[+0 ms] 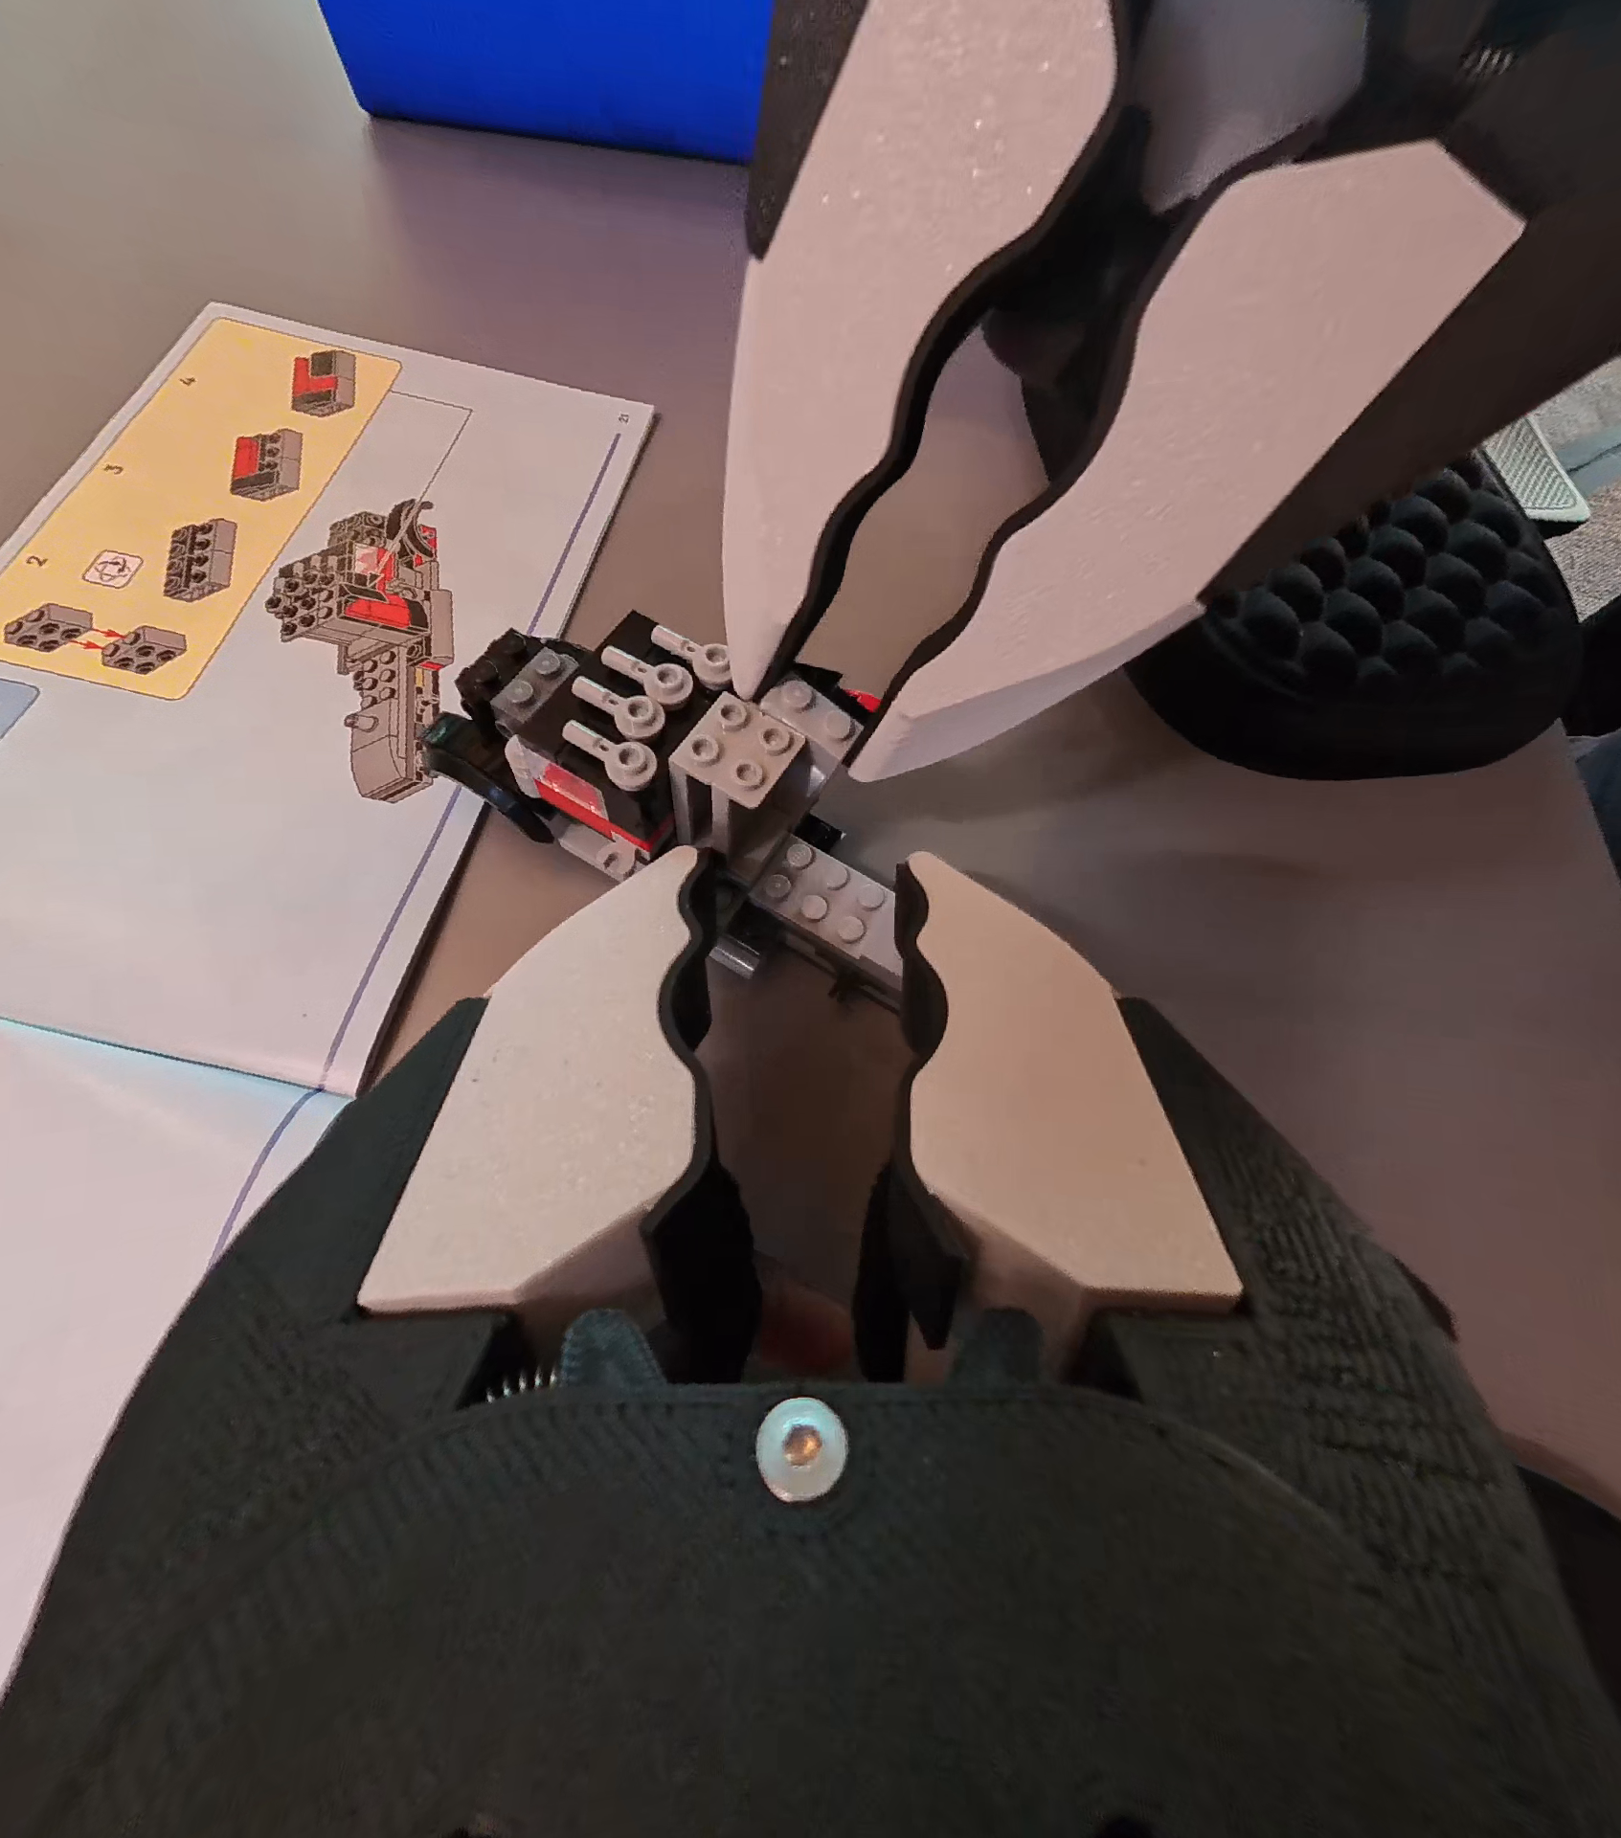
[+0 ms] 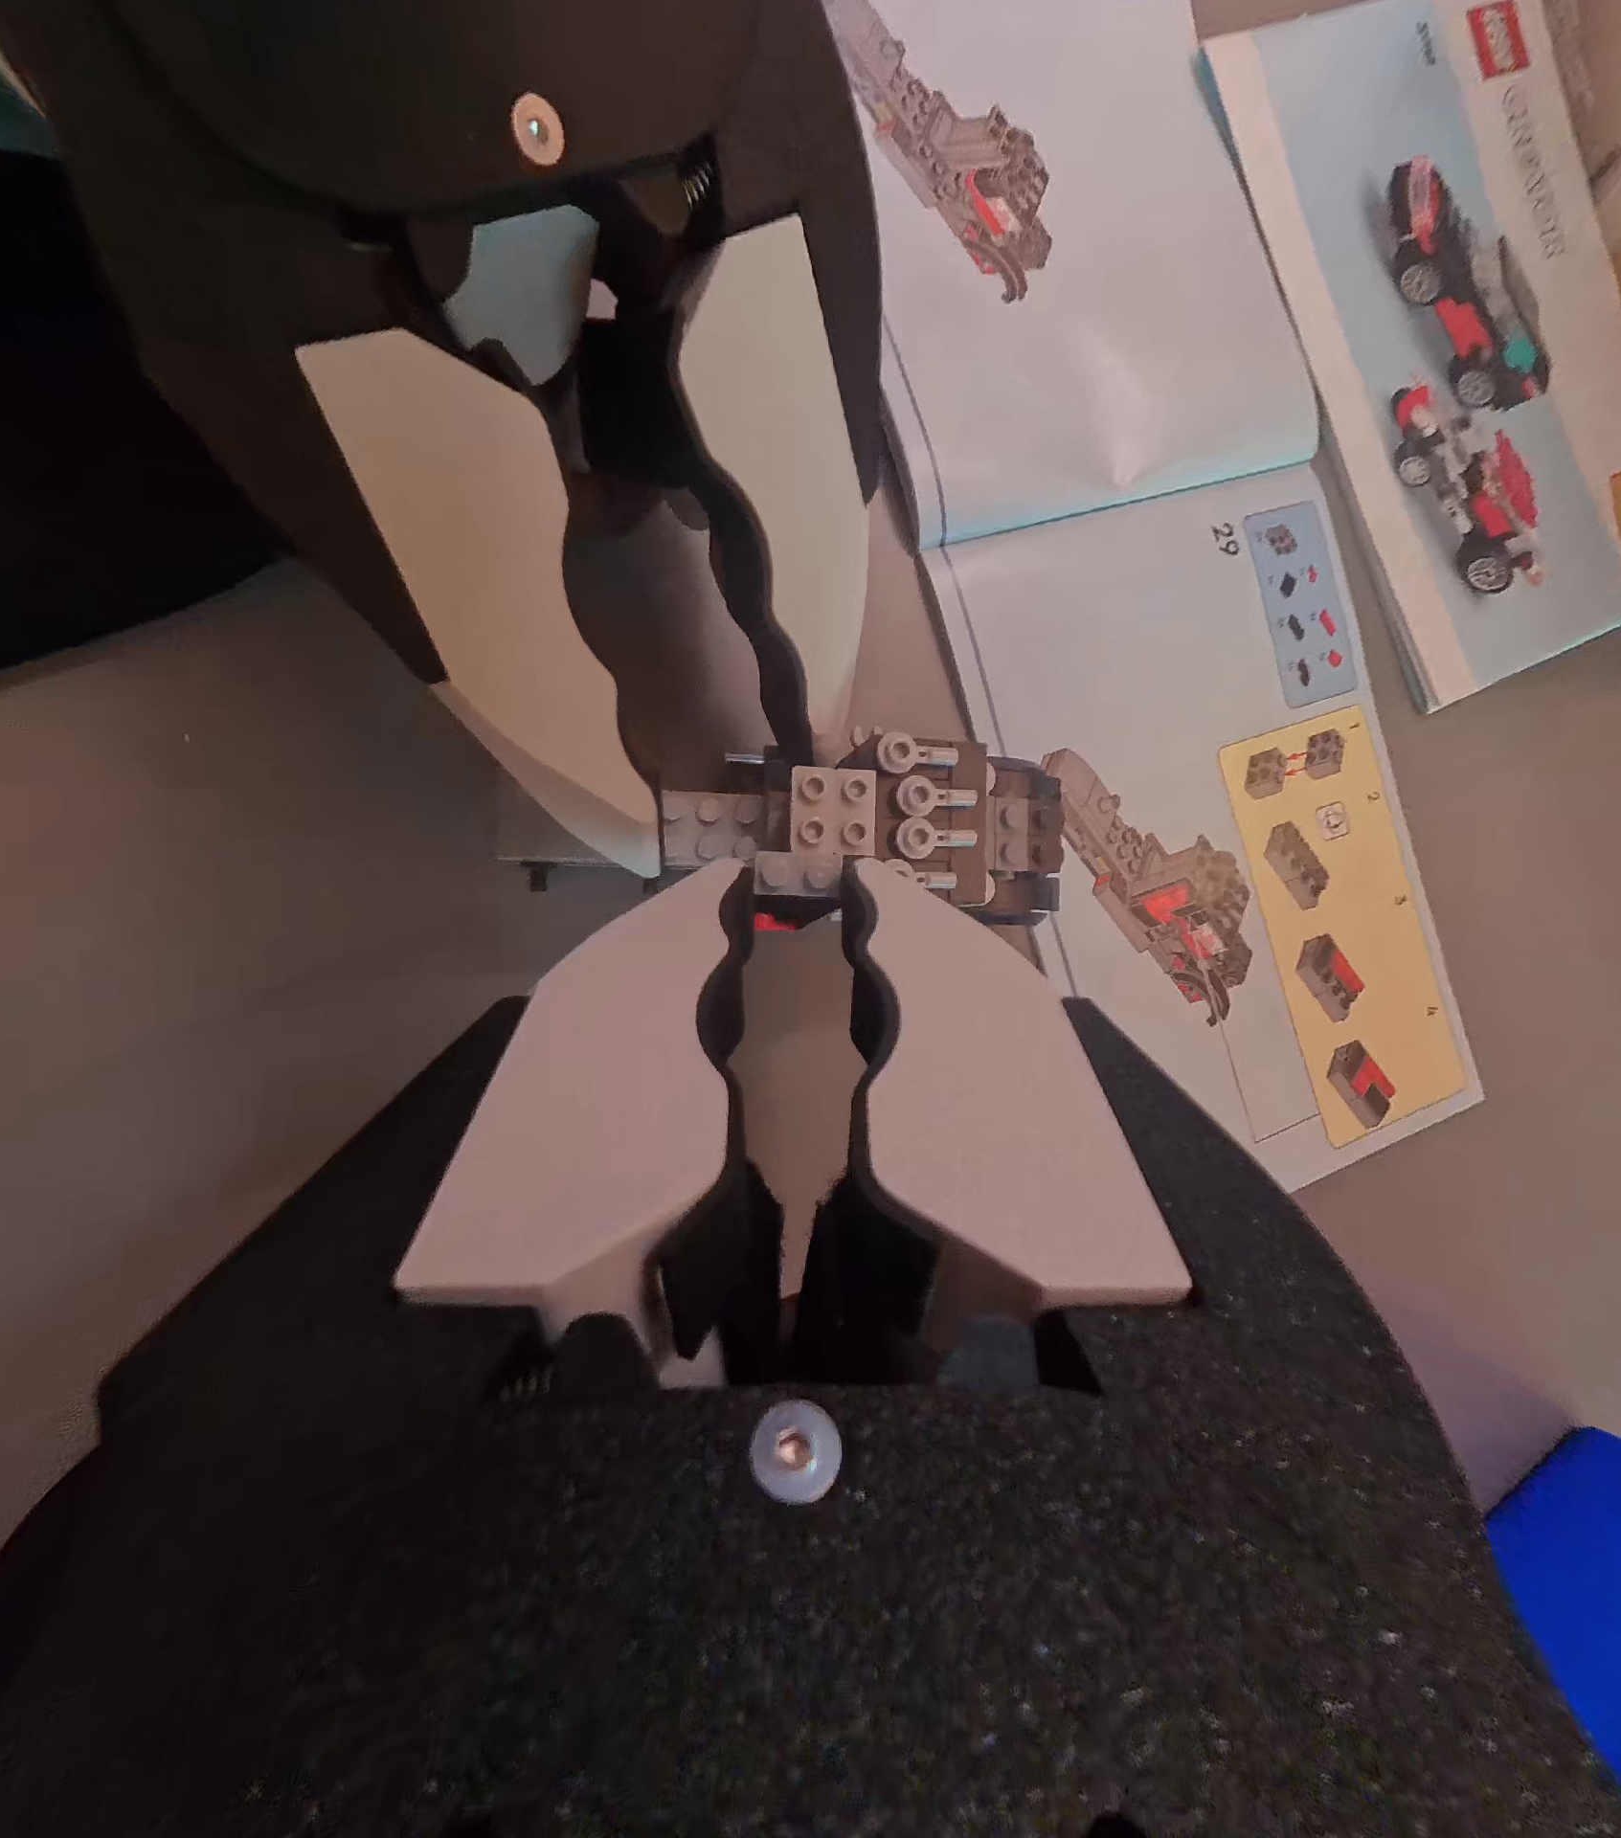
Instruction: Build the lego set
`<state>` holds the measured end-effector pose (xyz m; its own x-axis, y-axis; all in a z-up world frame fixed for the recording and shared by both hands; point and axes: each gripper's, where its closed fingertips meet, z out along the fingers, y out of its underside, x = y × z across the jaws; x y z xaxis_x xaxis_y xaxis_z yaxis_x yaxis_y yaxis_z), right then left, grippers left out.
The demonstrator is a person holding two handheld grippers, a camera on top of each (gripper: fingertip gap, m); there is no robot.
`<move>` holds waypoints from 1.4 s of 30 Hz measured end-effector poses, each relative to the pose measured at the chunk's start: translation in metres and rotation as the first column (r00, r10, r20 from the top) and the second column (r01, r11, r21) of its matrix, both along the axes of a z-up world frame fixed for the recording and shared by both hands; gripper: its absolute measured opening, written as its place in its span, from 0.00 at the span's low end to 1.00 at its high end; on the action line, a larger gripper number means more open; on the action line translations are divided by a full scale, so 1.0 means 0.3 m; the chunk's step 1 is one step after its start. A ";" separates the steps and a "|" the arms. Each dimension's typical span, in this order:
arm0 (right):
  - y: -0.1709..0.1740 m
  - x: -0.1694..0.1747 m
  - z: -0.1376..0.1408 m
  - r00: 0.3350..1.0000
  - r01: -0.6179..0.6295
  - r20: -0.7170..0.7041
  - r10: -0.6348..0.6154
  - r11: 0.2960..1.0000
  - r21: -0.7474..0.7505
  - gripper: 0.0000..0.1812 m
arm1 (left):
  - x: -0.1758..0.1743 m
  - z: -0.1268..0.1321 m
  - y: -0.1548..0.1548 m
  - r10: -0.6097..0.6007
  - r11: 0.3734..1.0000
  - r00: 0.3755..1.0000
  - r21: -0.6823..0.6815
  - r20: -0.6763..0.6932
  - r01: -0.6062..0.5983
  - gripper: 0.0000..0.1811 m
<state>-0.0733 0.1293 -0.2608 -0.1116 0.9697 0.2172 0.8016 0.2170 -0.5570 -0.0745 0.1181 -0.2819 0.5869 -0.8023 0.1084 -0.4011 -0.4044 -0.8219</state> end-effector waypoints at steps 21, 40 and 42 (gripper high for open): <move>0.009 -0.006 0.014 0.978 -0.120 -0.109 0.176 0.911 0.394 0.09 | -0.001 0.000 0.000 0.000 1.000 1.000 -0.012 0.012 0.000 0.18; 0.014 -0.012 0.014 0.974 -0.093 -0.148 0.175 0.893 0.440 0.08 | -0.004 -0.001 0.003 0.012 1.000 1.000 -0.009 0.011 -0.012 0.18; 0.007 -0.015 0.009 0.977 -0.097 -0.135 0.165 0.907 0.409 0.06 | -0.003 -0.001 0.003 0.013 1.000 1.000 -0.008 0.011 -0.013 0.18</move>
<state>-0.0777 0.1315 -0.2580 -0.1620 0.7773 0.6079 0.6565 0.5448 -0.5217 -0.0756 0.1191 -0.2822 0.5959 -0.7938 0.1215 -0.3869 -0.4164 -0.8228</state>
